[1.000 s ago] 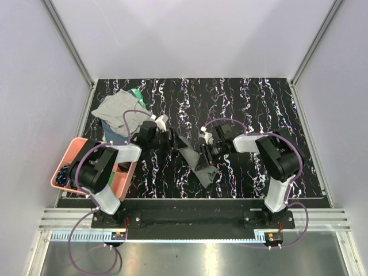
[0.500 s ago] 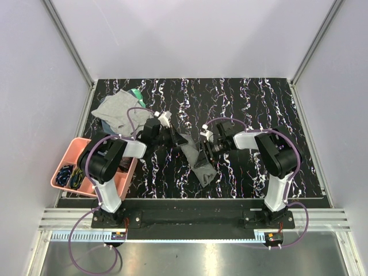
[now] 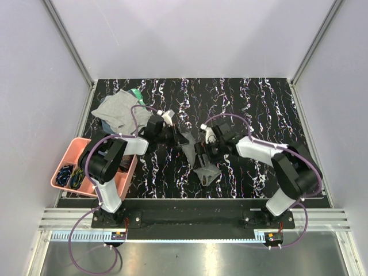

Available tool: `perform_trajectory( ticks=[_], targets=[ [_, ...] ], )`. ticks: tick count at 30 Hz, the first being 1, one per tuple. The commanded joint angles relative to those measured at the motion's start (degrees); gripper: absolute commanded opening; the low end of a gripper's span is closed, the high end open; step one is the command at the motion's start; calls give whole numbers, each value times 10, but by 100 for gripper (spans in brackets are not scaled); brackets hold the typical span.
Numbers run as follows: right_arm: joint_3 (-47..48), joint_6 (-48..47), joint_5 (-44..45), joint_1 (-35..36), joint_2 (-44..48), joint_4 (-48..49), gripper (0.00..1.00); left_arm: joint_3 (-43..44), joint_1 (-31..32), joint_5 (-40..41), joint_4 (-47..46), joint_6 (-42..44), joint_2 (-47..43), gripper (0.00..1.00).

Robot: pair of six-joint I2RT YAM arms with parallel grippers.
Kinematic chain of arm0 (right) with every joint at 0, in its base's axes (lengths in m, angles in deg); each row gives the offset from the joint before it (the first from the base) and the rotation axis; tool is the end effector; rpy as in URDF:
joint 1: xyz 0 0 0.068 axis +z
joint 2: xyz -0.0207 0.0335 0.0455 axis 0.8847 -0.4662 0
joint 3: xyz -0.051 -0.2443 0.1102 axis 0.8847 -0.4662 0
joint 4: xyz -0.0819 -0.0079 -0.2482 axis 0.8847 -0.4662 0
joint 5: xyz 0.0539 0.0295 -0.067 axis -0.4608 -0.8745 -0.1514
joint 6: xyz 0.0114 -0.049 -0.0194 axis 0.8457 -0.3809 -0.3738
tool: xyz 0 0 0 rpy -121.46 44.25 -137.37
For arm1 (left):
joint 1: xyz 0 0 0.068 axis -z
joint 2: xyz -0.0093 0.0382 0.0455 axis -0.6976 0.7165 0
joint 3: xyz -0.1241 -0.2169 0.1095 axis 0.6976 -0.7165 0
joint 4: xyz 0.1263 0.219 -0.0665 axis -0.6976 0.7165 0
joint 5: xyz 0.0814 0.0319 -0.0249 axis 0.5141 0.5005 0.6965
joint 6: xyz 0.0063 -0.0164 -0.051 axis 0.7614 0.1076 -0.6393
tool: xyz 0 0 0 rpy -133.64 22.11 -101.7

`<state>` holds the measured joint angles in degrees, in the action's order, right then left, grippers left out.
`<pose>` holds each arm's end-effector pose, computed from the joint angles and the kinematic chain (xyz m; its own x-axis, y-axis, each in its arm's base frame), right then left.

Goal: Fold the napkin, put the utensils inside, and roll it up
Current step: Roll the napkin with the utensil

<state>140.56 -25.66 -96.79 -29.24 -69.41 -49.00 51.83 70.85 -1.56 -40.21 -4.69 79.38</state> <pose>0.2532 0.1848 0.1637 -0.8622 -0.3118 -0.3993 -0.4940 0.6922 0.5262 0.3109 -0.1750 0.1406 -0.8592 -0.2050 -0.4687 0.2561 0.6208 -0.7410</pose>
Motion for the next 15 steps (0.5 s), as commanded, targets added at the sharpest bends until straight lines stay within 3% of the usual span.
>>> perform_trajectory(
  ticks=[1, 7, 15],
  targets=[
    [-14, 29, 157, 70, 65, -38, 100, 15, 5, 10, 34, 14, -18, 0],
    [-2, 48, 257, 147, 81, -84, 100, 17, 6, 17, 49, 13, -21, 0],
    [57, 60, 380, 259, 31, -152, 100, 17, 11, 25, 69, 17, -29, 0]
  ],
)
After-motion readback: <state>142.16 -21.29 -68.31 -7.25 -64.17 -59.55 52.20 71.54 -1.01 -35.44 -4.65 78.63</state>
